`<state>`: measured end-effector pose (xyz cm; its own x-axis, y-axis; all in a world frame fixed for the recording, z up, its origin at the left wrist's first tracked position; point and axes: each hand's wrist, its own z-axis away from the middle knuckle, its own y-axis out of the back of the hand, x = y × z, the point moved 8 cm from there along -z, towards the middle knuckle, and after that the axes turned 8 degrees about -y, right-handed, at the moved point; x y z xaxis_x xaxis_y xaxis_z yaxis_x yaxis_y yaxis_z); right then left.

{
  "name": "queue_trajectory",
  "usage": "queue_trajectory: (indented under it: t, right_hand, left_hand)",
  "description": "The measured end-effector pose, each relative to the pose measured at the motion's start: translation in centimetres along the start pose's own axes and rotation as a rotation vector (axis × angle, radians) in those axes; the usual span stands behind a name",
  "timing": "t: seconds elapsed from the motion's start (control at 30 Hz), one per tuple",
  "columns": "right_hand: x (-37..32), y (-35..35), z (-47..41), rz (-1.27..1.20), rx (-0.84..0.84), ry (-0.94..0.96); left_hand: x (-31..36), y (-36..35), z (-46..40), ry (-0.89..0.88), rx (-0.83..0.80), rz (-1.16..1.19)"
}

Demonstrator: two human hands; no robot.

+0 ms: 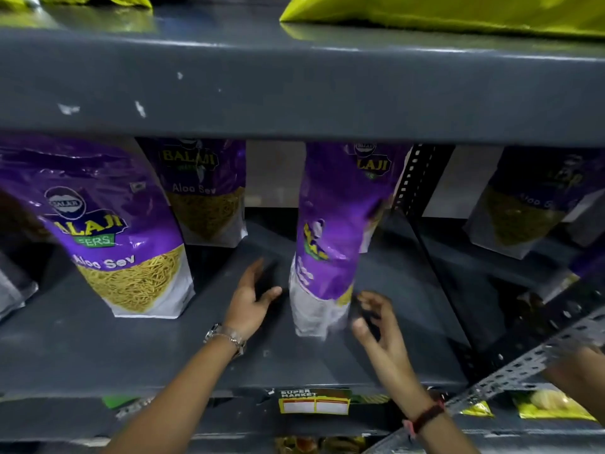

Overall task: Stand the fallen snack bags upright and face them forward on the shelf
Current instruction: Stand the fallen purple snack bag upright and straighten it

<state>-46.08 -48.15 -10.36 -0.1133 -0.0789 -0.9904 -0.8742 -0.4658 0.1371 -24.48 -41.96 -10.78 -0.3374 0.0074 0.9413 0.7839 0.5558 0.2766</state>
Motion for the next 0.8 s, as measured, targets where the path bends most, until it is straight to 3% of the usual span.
queue_trajectory:
  t: [0.17,0.3,0.4,0.47,0.6,0.7,0.8]
  right_hand:
    - [-1.3,-1.2,-3.9,-0.107,-0.083,-0.137]
    - [-2.0,-3.7,-5.1,-0.219,-0.181,-0.106]
    - [-0.7,-2.2,-3.5,-0.202,-0.062,-0.068]
    - [0.4,-0.9,-2.6,-0.124,-0.007,-0.062]
    - [1.8,-0.8,-3.1,0.214,-0.092,-0.094]
    - [2.2,-0.9,-3.9,0.413,-0.085,-0.089]
    - [2.9,-0.4,-4.1,0.439,-0.062,-0.122]
  left_hand:
    - [2.5,-2.7,4.0,-0.08,-0.061,0.228]
    - [2.8,-4.3,3.2,-0.148,-0.134,0.034]
    - [1.2,-2.7,1.4,-0.115,-0.172,-0.028]
    - [-0.2,-1.5,1.0,-0.074,-0.194,-0.077]
    - [-1.3,-2.5,1.5,-0.02,-0.302,-0.135]
    - [-1.6,-2.9,1.1,-0.002,-0.247,-0.273]
    - [-1.5,-2.9,1.2,0.015,-0.157,-0.373]
